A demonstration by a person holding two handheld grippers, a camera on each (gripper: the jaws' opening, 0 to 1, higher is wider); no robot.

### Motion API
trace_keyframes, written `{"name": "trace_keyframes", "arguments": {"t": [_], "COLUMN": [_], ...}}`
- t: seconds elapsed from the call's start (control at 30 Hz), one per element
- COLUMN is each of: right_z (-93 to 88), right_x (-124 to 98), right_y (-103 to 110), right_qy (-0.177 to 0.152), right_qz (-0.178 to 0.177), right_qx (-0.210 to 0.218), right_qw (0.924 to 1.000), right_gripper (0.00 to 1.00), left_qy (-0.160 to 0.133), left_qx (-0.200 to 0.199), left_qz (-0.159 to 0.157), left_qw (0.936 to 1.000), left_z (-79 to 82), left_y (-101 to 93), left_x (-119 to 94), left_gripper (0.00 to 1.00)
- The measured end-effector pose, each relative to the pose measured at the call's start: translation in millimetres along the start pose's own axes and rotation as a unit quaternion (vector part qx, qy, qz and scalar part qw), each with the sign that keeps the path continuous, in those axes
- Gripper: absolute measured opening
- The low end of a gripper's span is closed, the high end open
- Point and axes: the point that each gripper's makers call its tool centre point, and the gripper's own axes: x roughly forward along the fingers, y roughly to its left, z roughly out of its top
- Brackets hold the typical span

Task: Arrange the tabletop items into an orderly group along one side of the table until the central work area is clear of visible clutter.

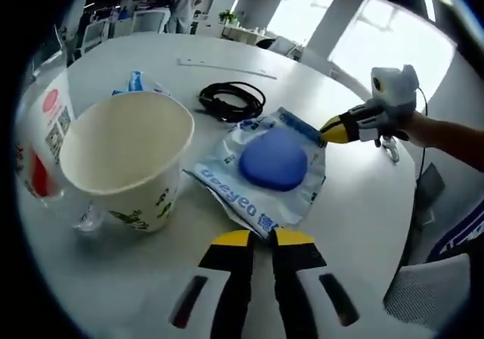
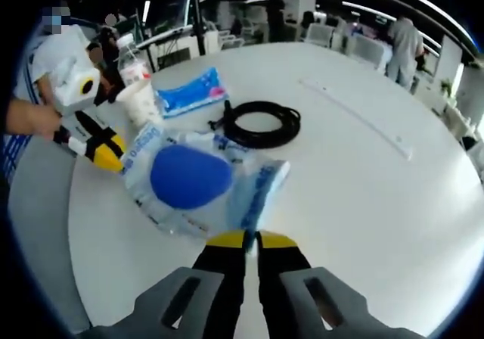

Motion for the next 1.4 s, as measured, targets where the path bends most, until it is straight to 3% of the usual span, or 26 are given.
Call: {"name": "trace_keyframes", "arguments": {"t": [0.6, 1.4], "right_z": [-6.7, -10.8], "right_x": [-9.1, -34.3], "right_y": [10.3, 29.1], "right_qy": [0.006, -0.038], "right_qz": [0.001, -0.013], "right_qx": [0.034, 0.094], "right_qw": [0.9994, 0.9948], "right_gripper": [0.0, 0.0], "left_qy": [-0.014, -0.03], "left_qx": [-0.028, -0.029], "left_qz": [0.017, 0.038], "left_qw": [0.9994, 0.9984], "left_z": [10.2, 26.5], "left_y": [6.0, 8.6], "left_x": [-1.8, -10.3], "left_gripper": [0.0, 0.0]}}
